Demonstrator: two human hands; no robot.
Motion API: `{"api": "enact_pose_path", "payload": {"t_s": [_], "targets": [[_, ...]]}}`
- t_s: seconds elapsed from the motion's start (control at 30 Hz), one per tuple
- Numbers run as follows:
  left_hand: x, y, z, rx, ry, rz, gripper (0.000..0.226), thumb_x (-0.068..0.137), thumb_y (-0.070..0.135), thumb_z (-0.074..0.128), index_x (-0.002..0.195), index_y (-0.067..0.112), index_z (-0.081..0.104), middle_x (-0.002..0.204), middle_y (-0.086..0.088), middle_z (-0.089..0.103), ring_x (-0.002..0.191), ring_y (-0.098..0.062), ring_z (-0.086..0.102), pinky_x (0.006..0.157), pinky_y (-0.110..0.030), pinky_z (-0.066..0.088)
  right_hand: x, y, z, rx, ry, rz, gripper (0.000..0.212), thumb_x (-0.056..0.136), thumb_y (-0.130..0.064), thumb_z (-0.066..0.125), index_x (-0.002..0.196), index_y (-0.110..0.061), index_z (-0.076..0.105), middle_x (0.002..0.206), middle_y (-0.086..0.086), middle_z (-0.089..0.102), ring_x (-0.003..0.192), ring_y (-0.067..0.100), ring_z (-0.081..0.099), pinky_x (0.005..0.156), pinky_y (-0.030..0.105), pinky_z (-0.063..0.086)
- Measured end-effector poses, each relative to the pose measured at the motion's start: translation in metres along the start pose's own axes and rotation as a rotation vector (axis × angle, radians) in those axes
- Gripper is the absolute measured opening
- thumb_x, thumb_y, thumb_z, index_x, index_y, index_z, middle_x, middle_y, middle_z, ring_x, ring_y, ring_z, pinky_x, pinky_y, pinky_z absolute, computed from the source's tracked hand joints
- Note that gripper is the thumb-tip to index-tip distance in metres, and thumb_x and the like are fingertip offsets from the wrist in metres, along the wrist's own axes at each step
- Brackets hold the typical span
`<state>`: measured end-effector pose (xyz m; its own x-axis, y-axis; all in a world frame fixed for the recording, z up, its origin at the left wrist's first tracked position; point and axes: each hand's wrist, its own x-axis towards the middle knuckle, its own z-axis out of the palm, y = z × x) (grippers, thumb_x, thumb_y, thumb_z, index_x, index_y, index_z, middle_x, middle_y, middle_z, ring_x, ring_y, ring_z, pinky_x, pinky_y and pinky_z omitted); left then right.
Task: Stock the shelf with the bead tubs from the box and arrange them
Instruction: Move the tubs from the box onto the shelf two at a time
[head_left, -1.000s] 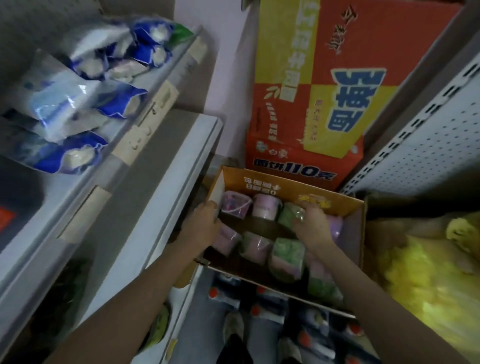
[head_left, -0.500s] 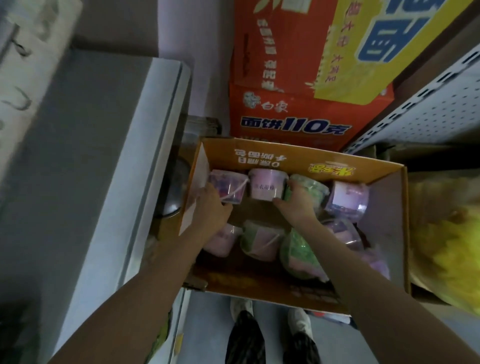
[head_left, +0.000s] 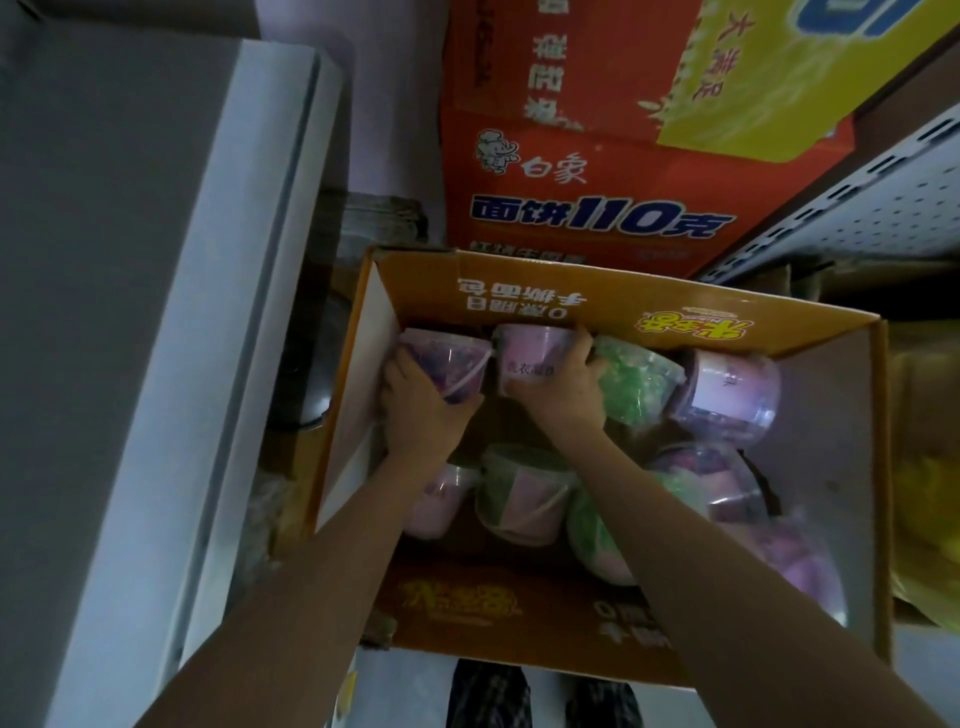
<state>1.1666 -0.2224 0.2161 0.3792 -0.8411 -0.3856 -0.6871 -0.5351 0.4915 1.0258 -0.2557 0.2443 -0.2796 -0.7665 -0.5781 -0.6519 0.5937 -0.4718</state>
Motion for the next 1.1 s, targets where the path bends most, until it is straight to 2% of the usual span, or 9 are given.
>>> {"api": "enact_pose_path", "payload": {"t_s": [0.13,0.27,0.47,0.63,0.73,0.8,0.9,1.03,1.1], "targets": [[0.006,0.000,0.005,-0.082,-0.031,-0.056,0.112,0.062,0.044,0.082,0.145,0.013,0.015,0.145,-0.010,0.033,0.132,-0.032,0.037,0.104,-0.051,0.038,0.007,-0.001,0.005,0.060,0.060,0.008,0.096,0.069,-0.033,0.081,0.139,-0.019,0.017,0.144,0.012,0.026,0.125,0.044,0.042,0.095,0.053,0.043],[0.012,0.002,0.004,-0.205,-0.031,-0.071,0.109,0.061,0.029,0.086,0.143,0.007,0.018,0.143,-0.013,0.033,0.132,-0.032,0.036,0.105,-0.044,0.037,0.011,0.002,0.006,0.120,0.078,-0.013,0.098,0.066,-0.029,0.084,0.139,-0.021,0.020,0.144,0.012,0.026,0.127,0.042,0.040,0.097,0.052,0.043],[0.002,0.002,-0.003,-0.208,-0.010,-0.011,0.111,0.060,0.032,0.085,0.146,0.011,0.018,0.144,-0.011,0.034,0.132,-0.030,0.037,0.106,-0.045,0.038,0.005,0.010,0.002,0.157,0.110,-0.054,0.092,0.060,-0.025,0.087,0.132,-0.022,0.028,0.138,0.010,0.033,0.122,0.039,0.045,0.095,0.051,0.047],[-0.020,0.009,-0.024,-0.286,0.011,0.074,0.109,0.062,0.031,0.084,0.146,0.016,0.017,0.143,-0.006,0.034,0.131,-0.022,0.037,0.103,-0.034,0.039,-0.016,0.013,-0.024,0.194,0.143,-0.117,0.089,0.058,-0.027,0.088,0.127,-0.027,0.030,0.133,0.007,0.038,0.117,0.032,0.049,0.092,0.050,0.049],[-0.042,0.019,-0.045,-0.389,0.007,0.078,0.101,0.060,0.035,0.084,0.142,0.020,0.025,0.136,0.002,0.041,0.124,-0.015,0.044,0.100,-0.032,0.042,-0.035,0.015,-0.050,0.218,0.150,-0.174,0.090,0.060,-0.025,0.088,0.129,-0.026,0.029,0.136,0.007,0.037,0.121,0.031,0.045,0.093,0.045,0.046],[-0.059,0.028,-0.063,-0.441,0.017,0.087,0.093,0.061,0.034,0.084,0.137,0.022,0.031,0.132,0.003,0.044,0.118,-0.011,0.048,0.089,-0.025,0.047,-0.050,0.018,-0.070,0.273,0.136,-0.185,0.091,0.060,-0.024,0.088,0.129,-0.026,0.028,0.136,0.008,0.038,0.121,0.031,0.045,0.091,0.044,0.047],[-0.087,0.045,-0.092,-0.493,0.094,0.109,0.094,0.059,0.029,0.087,0.136,0.022,0.032,0.132,0.002,0.044,0.116,-0.010,0.048,0.085,-0.022,0.044,-0.074,0.020,-0.101,0.362,0.141,-0.242,0.091,0.060,-0.023,0.089,0.128,-0.023,0.029,0.124,0.010,0.049,0.111,0.029,0.053,0.075,0.026,0.050],[-0.130,0.072,-0.137,-0.573,0.172,0.108,0.098,0.046,0.047,0.086,0.131,0.026,0.039,0.126,0.006,0.052,0.112,-0.010,0.054,0.093,-0.036,0.050,-0.112,0.015,-0.145,0.454,0.168,-0.374,0.089,0.057,-0.021,0.089,0.123,-0.022,0.031,0.119,0.003,0.050,0.109,0.024,0.054,0.089,0.041,0.052],[-0.155,0.087,-0.161,-0.614,0.243,0.131,0.092,0.049,0.041,0.088,0.126,0.024,0.043,0.121,0.007,0.055,0.107,-0.009,0.057,0.090,-0.033,0.052,-0.134,0.010,-0.169,0.502,0.158,-0.462,0.089,0.056,-0.019,0.090,0.122,-0.022,0.032,0.118,0.002,0.050,0.105,0.021,0.056,0.085,0.039,0.053]]}}
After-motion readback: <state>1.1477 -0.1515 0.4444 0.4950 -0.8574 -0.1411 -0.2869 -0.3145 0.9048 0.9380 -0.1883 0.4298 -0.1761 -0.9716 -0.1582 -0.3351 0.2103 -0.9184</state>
